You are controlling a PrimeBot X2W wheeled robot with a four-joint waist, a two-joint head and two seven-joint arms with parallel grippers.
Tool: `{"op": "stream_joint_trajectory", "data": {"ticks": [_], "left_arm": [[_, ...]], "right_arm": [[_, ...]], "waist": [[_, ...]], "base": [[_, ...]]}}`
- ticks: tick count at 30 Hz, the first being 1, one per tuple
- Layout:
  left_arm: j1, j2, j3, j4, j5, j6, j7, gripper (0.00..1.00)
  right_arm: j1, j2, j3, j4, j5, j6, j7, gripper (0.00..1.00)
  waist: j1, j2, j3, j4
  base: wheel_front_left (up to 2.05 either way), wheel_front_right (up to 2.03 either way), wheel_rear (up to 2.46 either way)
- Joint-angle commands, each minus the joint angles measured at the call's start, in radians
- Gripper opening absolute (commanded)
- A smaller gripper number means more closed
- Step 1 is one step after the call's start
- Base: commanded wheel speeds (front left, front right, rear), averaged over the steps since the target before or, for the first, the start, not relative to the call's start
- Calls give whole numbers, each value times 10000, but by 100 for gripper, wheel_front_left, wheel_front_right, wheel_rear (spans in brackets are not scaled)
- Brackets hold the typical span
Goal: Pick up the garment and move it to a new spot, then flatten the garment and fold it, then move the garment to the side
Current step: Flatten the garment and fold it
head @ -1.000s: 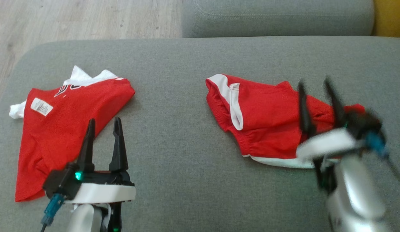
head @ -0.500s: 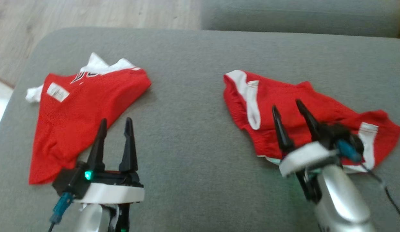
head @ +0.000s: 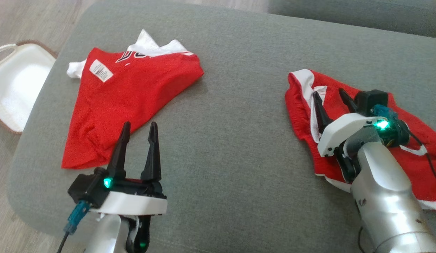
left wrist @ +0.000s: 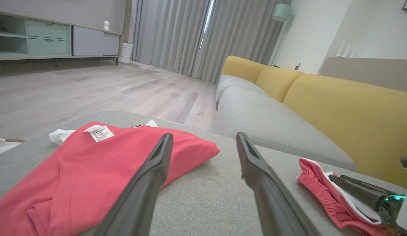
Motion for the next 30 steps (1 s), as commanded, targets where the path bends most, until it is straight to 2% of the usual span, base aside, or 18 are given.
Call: {"op": "stream_joint_trajectory", "data": {"ticks": [1,4,5,6,12,16,19,21,22,24,30], "left_arm": [[-460,41,272,-279,-35,17,-51,100],[-471,41,269,-273,-48,17,-51,100],[-471,41,270,-271,-48,17,-51,100],[-471,41,273,-266,-47,17,-51,100],[-469,41,317,-216,-13,17,-51,100],[-451,41,340,-216,-5,18,-51,100],[-426,41,316,-227,-1,18,-51,100],[-415,41,283,-236,-9,18,-51,100],[-414,41,239,-246,-22,17,-51,100],[-427,41,184,-264,-54,17,-51,100],[-503,41,2,-235,-161,17,-51,100]], "right_arm": [[-419,64,130,-60,-37,67,-19,100],[-672,64,44,460,14,67,-124,100],[-740,64,18,614,32,67,-175,82],[-805,64,-2,747,90,67,-250,1],[-1246,64,-133,1210,405,67,-874,0],[-1608,64,-590,1237,376,67,-1162,0],[-2069,46,-1396,1193,59,67,-1326,0],[-2419,-70,-2049,1146,-239,67,-1370,0],[-2816,-215,-2821,1125,-540,67,-1349,0],[-3237,-452,-3698,1081,-999,67,-1292,0],[-4309,-1010,-6891,558,-3220,67,-908,0]], "waist": [[-1,0,91,131],[-1,0,143,190],[-1,0,154,196],[-1,0,161,195],[-1,0,100,53],[-1,0,45,-70],[-1,0,12,-163],[-1,0,4,-181],[-1,0,12,-161],[-1,0,61,-108],[-1,0,226,192]], "base": [[0,0,0],[0,0,0],[0,0,0],[0,0,0],[0,0,0],[0,0,0],[0,0,0],[0,0,0],[0,0,0],[0,0,0],[0,0,0]]}}
